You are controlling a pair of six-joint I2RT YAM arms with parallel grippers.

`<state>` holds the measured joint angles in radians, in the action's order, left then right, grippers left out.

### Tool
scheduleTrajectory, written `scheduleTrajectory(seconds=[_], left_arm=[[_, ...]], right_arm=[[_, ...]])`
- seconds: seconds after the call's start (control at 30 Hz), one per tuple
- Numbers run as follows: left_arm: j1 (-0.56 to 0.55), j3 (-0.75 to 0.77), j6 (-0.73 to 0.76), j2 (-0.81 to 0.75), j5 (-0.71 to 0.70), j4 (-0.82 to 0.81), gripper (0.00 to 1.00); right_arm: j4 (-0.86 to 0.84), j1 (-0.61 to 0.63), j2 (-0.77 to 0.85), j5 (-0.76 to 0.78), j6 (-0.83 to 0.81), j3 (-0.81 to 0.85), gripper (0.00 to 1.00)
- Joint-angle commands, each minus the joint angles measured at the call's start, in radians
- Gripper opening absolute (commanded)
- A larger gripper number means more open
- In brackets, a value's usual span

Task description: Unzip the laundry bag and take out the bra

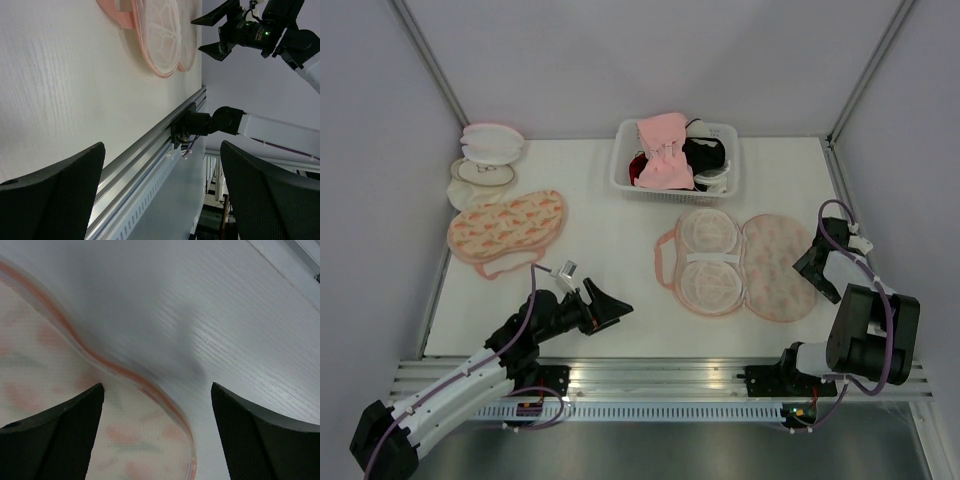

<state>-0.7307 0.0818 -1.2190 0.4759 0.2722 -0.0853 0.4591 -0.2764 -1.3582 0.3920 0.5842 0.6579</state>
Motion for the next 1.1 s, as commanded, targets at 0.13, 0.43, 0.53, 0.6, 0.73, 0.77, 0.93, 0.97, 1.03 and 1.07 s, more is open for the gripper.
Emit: scheduleTrajectory(seconds=[0.13,0.43,0.53,0.6,0.73,0.77,0.93,0.97,1.03,1.07], left_arm=[[0.002,-0.016,-0.031,0.0,0.016,-0.037,1.0],[0.002,-0.01,-0.03,-0.017,0.009,-0.001,1.0],[0.002,-0.005,-0.03,-0.028,-0.002,0.019,1.0],[0.002,0.001,-0.028,-0.033,-0.004,0.033,1.0],[0.002,0.024,-0.016,-0.033,-0.01,0.059,1.0],[0.002,0.033,-0.01,-0.033,-0.01,0.062,1.0],[0.002,0.058,0.003,-0.037,-0.016,0.079,1.0],[0.002,0.059,0.003,-0.042,-0.016,0.108,1.0],[0.002,0.065,0.003,-0.045,-0.019,0.117,1.0],[0.002,0.068,0.003,-0.049,-0.018,0.121,1.0]], right_arm=[[-0.068,-0.017,-0.099,-0.06,0.029,-0.003,0.84],[-0.137,-0.024,-0.089,-0.159,0.017,-0.037,0.01],[-0.132,-0.024,0.028,-0.177,0.003,-0.052,0.0],[-0.113,-0.024,0.135,-0.238,-0.014,-0.046,0.0],[-0.053,-0.023,0.298,-0.388,-0.067,-0.008,0.0],[-0.034,-0.021,0.323,-0.421,-0.084,0.024,0.0],[0.059,-0.003,0.465,-0.493,-0.136,0.12,0.0],[0.067,0.005,0.476,-0.505,-0.132,0.146,0.01],[0.07,0.009,0.511,-0.531,-0.124,0.164,0.01],[0.066,0.011,0.525,-0.588,-0.127,0.18,0.01]])
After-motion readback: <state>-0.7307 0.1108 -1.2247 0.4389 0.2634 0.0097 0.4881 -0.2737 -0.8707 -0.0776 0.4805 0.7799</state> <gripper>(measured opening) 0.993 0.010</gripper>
